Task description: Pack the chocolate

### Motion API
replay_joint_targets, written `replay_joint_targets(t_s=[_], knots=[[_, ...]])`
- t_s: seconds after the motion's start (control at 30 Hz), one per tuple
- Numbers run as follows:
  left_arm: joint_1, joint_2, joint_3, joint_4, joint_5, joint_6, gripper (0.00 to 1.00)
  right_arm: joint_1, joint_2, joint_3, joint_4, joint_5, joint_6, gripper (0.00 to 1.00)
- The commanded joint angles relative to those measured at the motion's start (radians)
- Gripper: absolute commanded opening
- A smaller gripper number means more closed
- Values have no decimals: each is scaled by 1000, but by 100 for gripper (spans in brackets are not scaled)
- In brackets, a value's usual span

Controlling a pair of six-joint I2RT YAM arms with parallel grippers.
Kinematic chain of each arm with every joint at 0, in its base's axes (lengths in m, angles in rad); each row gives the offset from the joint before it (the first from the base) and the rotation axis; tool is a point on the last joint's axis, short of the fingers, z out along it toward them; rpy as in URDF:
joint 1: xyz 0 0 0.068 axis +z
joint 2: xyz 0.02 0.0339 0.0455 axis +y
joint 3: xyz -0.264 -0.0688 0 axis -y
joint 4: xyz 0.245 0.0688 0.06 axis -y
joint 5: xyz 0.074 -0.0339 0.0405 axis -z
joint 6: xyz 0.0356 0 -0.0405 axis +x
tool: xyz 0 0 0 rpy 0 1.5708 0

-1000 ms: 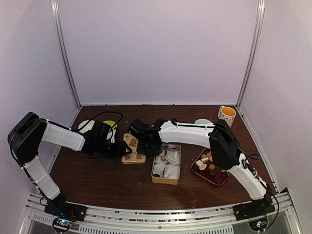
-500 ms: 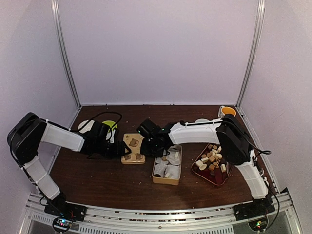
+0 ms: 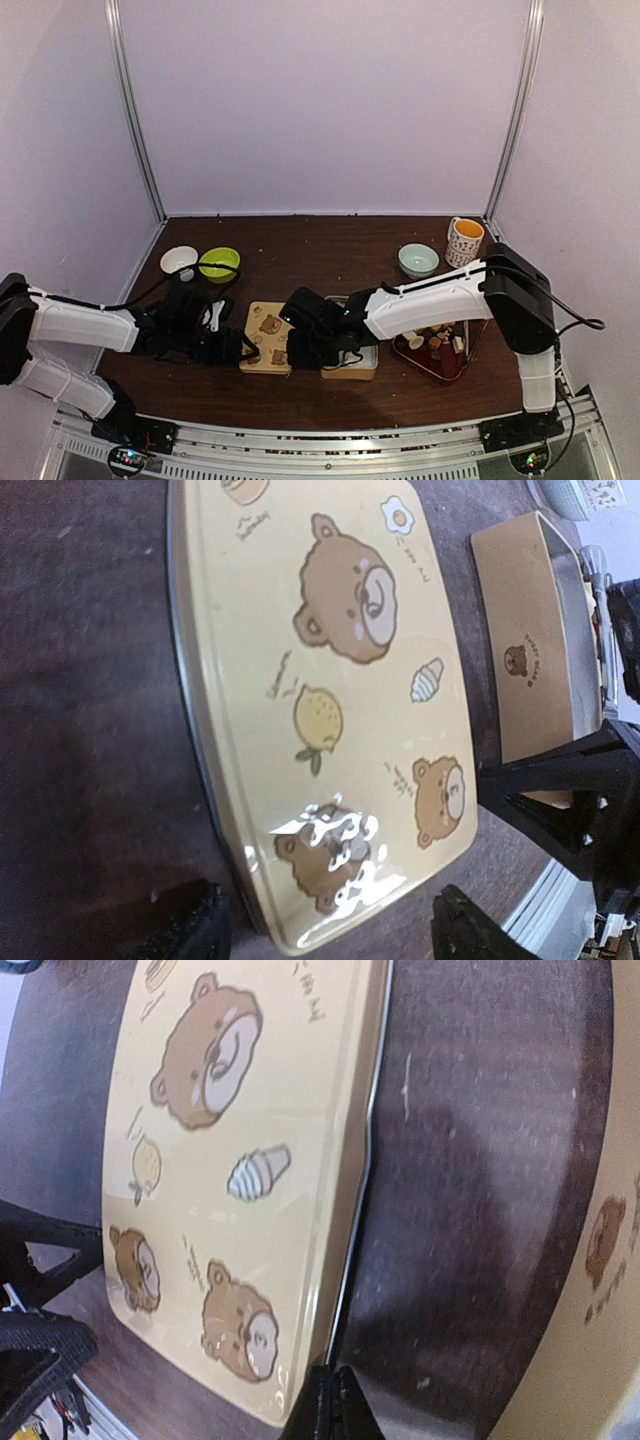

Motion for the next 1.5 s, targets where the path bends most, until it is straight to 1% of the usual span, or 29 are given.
replay_joint_targets(t_s=[0.0,0.1,0.13,0.17,0.27,0.33,0.37,0.43,0.5,0.57,0.6,0.67,0.77,0.9,1.07,1.4,1.47], knots=[[-5,-140,-50,-87,-50,-45,72,13,-79,-59,54,33,6,0],[-4,-175,-35,-145,-94,-29,74,12,-94,-46,21,71,-14,1],[-4,-176,-28,-152,-100,-22,74,13,-99,-41,16,79,-20,4],[-3,-172,-19,-156,-106,-14,75,13,-108,-39,16,86,-24,10],[8,-150,2,-145,-112,6,75,10,-126,-41,40,112,-39,39],[24,-126,13,-121,-98,18,72,5,-128,-36,60,112,-45,50],[32,-113,19,-108,-90,24,72,1,-122,-24,63,107,-44,52],[46,-82,34,-88,-69,37,71,-8,-99,9,59,94,-40,53],[56,-47,53,-68,-57,52,68,-14,-70,53,39,91,-38,53],[62,-10,68,-52,-43,63,66,-17,-25,117,-11,104,-27,45],[65,9,73,-42,-36,66,66,-18,2,152,-44,104,-21,44],[69,45,80,-20,-24,68,66,-22,54,220,-94,95,-4,45],[70,87,90,12,-10,69,66,-20,97,270,-141,103,22,46],[73,140,109,37,3,71,66,-21,106,275,-178,149,43,51],[72,170,116,56,6,71,66,-24,115,274,-199,166,47,54],[73,227,134,82,36,74,65,-47,173,258,-102,46,78,54],[72,244,136,95,45,71,65,-54,177,242,-63,-12,81,53]])
